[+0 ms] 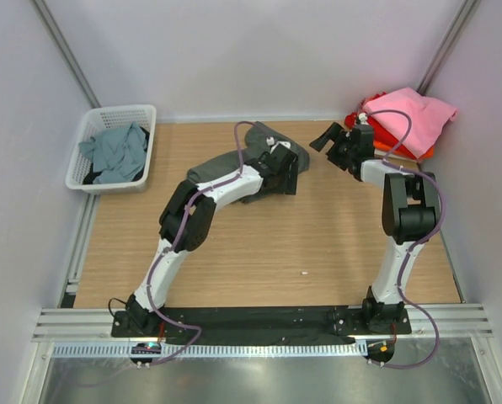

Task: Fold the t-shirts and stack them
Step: Flatten the tshirt out

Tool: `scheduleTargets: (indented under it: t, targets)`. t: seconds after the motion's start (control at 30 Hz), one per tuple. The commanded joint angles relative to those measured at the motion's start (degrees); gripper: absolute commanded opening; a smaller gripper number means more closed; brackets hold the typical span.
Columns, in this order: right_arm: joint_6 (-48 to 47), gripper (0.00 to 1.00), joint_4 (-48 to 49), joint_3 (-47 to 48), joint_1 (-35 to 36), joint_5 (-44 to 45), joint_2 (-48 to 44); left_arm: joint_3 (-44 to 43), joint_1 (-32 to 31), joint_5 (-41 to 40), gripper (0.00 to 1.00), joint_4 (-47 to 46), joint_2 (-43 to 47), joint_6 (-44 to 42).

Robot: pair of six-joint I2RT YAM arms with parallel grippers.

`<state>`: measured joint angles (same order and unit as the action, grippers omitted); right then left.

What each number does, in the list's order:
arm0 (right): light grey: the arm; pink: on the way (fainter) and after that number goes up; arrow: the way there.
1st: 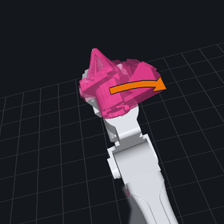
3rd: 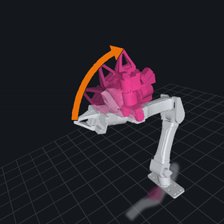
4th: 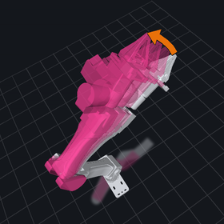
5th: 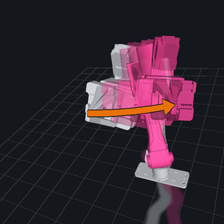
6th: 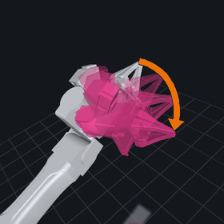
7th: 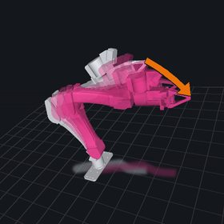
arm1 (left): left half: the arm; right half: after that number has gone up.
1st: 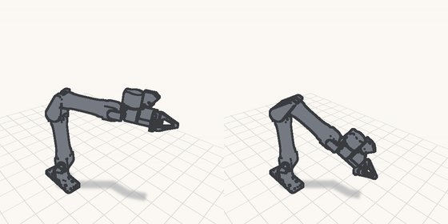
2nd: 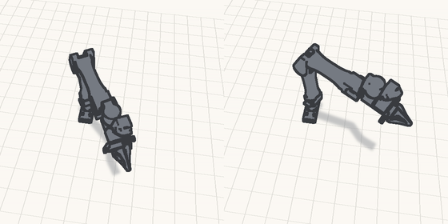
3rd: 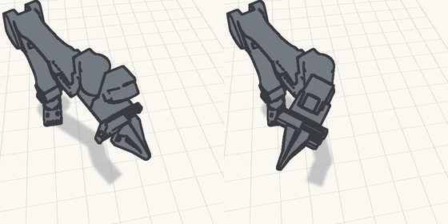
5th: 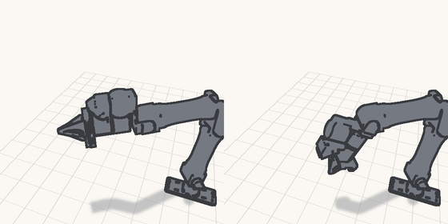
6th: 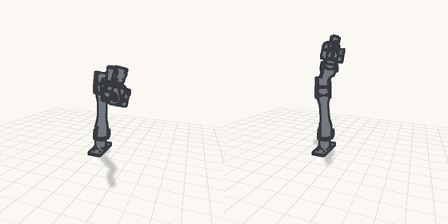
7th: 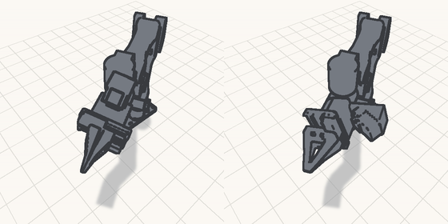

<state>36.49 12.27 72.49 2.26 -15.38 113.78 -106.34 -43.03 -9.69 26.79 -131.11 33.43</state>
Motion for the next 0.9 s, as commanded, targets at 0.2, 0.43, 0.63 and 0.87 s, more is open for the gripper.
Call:
scheduleTargets:
  t: [0.2,0.43,0.63,0.87]
  targets:
    - [3.85,0.99,4.95,-0.95,-1.56,-3.26,-0.66,-7.56,-0.3,-4.19,0.7,1.87,-6.61,-4.78]
    - [4.38,0.99,5.39,-1.03,-3.23,-3.87,-0.22,-7.74,-1.44,-6.3,0.12,1.95,-7.32,-5.92]
    - [4.47,0.99,5.66,-0.86,-3.23,-4.49,0.04,-8.09,-2.15,-10.42,0.0,5.72,-2.5,-6.19]
    - [7.54,0.97,10.83,-0.95,-2.97,-10.98,1.45,-6.95,-1.01,-13.95,0.0,10.48,12.09,-2.15]
